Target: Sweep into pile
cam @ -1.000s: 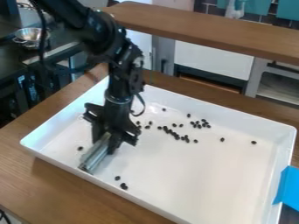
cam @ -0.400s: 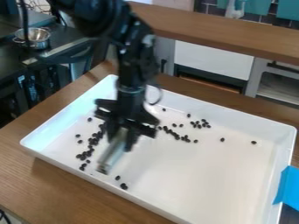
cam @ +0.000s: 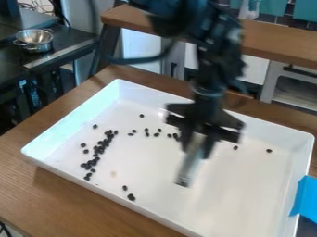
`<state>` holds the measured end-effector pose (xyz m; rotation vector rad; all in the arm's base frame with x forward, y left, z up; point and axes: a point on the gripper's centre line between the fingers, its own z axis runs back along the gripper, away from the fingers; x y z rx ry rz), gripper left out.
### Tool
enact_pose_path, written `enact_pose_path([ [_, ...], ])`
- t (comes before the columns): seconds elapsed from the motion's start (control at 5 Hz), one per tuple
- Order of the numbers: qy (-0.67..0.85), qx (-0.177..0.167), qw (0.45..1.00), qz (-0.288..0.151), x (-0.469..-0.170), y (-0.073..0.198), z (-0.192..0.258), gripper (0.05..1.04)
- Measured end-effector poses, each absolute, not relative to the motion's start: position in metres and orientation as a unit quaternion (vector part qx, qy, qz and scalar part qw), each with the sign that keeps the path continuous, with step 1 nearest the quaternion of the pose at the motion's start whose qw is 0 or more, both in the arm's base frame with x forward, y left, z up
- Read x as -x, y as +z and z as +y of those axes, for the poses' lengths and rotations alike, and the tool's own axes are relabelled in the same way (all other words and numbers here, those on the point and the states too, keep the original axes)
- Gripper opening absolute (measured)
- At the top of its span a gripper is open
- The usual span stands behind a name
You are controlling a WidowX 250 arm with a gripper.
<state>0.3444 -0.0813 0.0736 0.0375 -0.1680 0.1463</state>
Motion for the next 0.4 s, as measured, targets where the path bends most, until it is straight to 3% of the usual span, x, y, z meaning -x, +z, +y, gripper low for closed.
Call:
enact_pose_path([
  [0.4, 0.064, -0.026, 0.994, -0.089, -0.375, 0.05, -0.126, 0.394],
])
